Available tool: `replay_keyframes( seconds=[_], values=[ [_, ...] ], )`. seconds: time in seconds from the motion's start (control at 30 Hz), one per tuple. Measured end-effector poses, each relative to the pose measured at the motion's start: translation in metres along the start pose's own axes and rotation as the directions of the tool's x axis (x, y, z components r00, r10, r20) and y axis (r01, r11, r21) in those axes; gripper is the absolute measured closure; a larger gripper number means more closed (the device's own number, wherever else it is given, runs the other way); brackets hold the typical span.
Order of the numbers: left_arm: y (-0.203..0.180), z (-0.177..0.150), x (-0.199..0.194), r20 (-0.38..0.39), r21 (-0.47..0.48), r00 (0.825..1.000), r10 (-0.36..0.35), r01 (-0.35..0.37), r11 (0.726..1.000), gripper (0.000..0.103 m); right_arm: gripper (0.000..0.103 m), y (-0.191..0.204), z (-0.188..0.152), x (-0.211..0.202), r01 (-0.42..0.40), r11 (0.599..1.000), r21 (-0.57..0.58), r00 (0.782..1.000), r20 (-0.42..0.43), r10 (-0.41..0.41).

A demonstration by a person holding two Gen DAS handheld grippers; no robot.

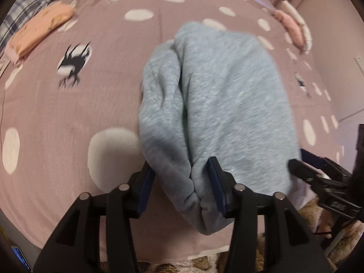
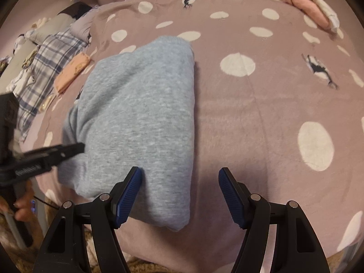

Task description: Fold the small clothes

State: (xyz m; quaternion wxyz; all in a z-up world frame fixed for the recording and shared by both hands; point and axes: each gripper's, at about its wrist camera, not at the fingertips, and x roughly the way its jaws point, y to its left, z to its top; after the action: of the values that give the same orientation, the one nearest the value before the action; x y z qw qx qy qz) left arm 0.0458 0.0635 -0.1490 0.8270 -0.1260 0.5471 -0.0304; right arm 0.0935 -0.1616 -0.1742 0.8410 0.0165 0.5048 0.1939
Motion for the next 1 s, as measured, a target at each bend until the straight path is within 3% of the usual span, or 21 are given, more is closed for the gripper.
replay_keyframes(
  seconds=[0.1,0.23,0.33,0.4,0.57,0.73,0.83,0.87,0.97,1.0],
  values=[
    [0.005,0.002,0.000,0.002,-0.035,1.000,-0.023,0.024,0.999,0.046,0.033,-0.003,0.000,0.005,-0.025,1.000,0.017,1.000,-0.014,0.026],
    [0.020,0.013,-0.010,0.007,-0.129,0.983,-0.181,0.181,0.975,0.038,0.033,-0.010,0.005,0.000,-0.057,0.997,0.047,0.998,-0.018,0.058],
    [0.024,0.020,-0.014,0.037,-0.180,0.972,-0.233,0.236,0.955,0.026,0.033,-0.018,0.013,-0.005,-0.071,0.994,0.078,0.997,0.013,0.071],
    [0.021,0.024,-0.010,0.038,-0.172,0.970,-0.240,0.243,0.955,0.017,0.033,-0.020,0.019,-0.001,-0.081,0.993,0.085,0.997,0.017,0.080],
    [0.007,0.029,0.016,-0.026,-0.149,0.974,-0.223,0.217,0.965,0.017,0.028,-0.018,0.032,0.020,-0.106,0.990,0.098,0.994,0.010,0.105],
    [0.004,0.035,0.027,-0.011,-0.166,0.971,-0.240,0.235,0.958,0.014,0.028,-0.013,0.039,0.036,-0.138,0.985,0.103,0.990,-0.008,0.139],
    [0.000,0.037,0.028,-0.003,-0.151,0.973,-0.230,0.227,0.962,0.017,0.028,-0.014,0.042,0.042,-0.181,0.975,0.127,0.982,-0.026,0.186],
    [0.000,0.039,0.030,0.000,-0.146,0.972,-0.234,0.231,0.962,0.023,0.028,-0.014,0.042,0.045,-0.192,0.973,0.127,0.980,-0.033,0.198],
    [-0.002,0.041,0.032,0.011,-0.177,0.954,-0.298,0.295,0.939,0.054,0.030,-0.011,0.044,0.050,-0.222,0.968,0.116,0.973,-0.044,0.229],
    [-0.003,0.041,0.032,0.012,-0.191,0.954,-0.299,0.296,0.936,0.058,0.033,-0.009,0.045,0.051,-0.230,0.967,0.113,0.971,-0.044,0.236]
  ],
)
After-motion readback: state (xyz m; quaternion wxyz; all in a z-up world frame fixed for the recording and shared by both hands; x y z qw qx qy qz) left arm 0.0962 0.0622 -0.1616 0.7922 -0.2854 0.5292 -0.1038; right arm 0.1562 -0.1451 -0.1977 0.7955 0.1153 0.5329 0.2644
